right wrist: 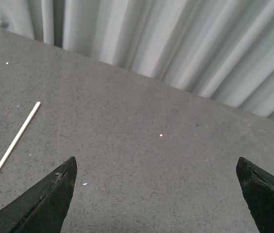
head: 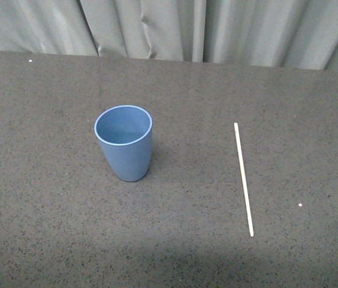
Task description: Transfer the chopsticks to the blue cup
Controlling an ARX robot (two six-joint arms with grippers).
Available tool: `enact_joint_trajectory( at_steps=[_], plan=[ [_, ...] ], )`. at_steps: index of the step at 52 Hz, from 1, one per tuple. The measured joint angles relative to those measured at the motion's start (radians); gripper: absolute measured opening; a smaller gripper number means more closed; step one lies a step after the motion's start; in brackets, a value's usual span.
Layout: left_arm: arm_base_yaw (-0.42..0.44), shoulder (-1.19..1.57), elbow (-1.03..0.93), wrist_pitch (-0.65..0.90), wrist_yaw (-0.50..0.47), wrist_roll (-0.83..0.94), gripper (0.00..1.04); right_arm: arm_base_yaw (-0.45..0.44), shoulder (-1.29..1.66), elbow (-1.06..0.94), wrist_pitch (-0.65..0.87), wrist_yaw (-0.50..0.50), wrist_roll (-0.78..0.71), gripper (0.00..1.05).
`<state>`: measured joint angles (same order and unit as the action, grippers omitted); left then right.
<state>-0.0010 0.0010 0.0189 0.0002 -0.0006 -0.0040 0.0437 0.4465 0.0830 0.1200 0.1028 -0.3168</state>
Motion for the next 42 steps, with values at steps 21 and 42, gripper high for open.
enact_joint_trajectory(
  at_steps=[21, 42],
  plan=[
    [0.0, 0.0, 0.0, 0.0, 0.0, 0.0, 0.98, 0.166, 1.041, 0.458, 0.092, -0.066, 0.325, 0.95],
    [0.0, 0.0, 0.0, 0.0, 0.0, 0.0, 0.98, 0.279, 1.517, 0.859, -0.212, -0.116, 0.555, 0.95]
  ],
)
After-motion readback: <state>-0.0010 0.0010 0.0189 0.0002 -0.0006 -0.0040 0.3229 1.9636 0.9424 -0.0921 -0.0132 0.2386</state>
